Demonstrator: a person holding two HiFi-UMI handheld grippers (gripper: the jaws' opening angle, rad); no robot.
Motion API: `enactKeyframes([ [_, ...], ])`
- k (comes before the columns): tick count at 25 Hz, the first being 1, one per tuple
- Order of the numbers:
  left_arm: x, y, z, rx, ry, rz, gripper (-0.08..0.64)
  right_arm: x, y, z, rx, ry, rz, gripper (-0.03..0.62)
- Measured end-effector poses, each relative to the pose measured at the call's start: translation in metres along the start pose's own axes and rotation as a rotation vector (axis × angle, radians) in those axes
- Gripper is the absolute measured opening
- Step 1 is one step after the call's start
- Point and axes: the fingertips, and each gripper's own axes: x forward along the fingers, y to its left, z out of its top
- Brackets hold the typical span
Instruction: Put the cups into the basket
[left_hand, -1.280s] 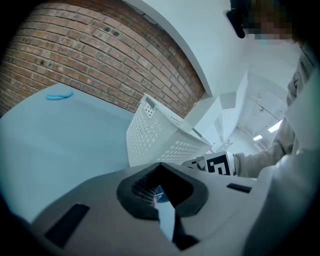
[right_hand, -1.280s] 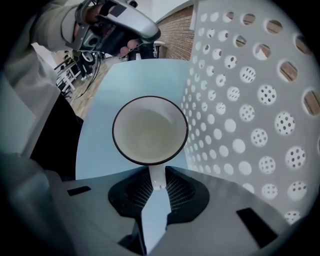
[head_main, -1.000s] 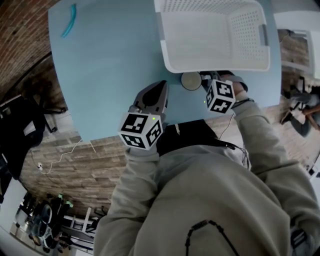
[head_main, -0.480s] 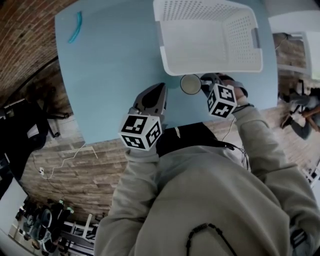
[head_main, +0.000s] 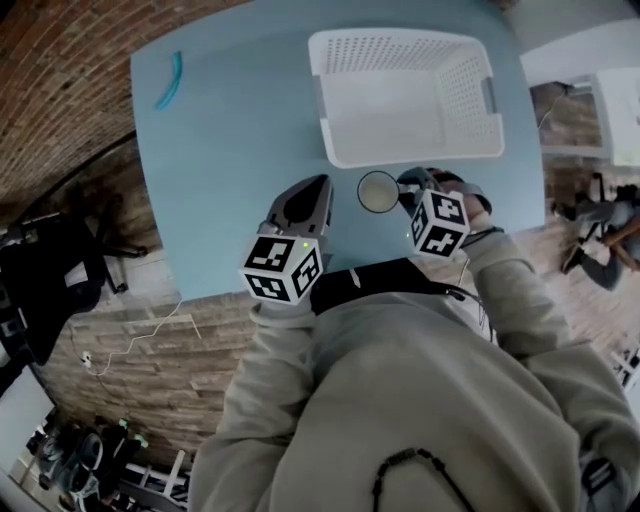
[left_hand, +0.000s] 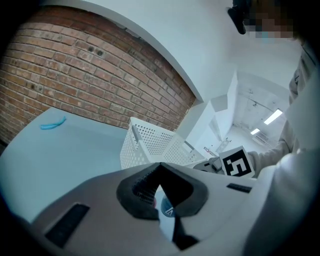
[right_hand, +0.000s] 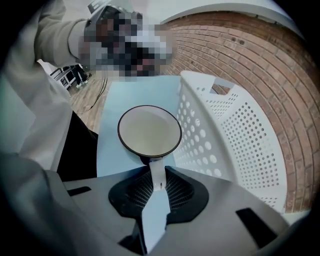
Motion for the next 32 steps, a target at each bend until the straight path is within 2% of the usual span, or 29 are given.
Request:
enactKeyframes([
  [8, -0.003, -0.015, 0.033, 0.067, -0.022, -0.027, -0.005, -0.041, 0.003, 0.014, 0.002, 0.002, -0.008, 0.061],
  [18, -0.002, -0.025, 0.063, 0.105, -0.053, -0.054, -0.005, -0.083, -0.012, 0.031, 0.026, -0.026, -0.036, 0.061],
  [24, 0.005, -0.046, 0.087, 0.146, -0.078, -0.093, -0.005, -0.106, -0.019, 0.038, 0.037, -0.052, -0.055, 0.061],
  [28, -0.001, -0.063, 0.1, 0.142, -0.107, -0.124, -0.005, -0.12, -0.022, 0.039, 0.046, -0.071, -0.064, 0.061],
  [32, 0.003, -0.075, 0.105, 0.168, -0.107, -0.146, -0.005, -0.13, -0.026, 0.038, 0.064, -0.084, -0.08, 0.061],
])
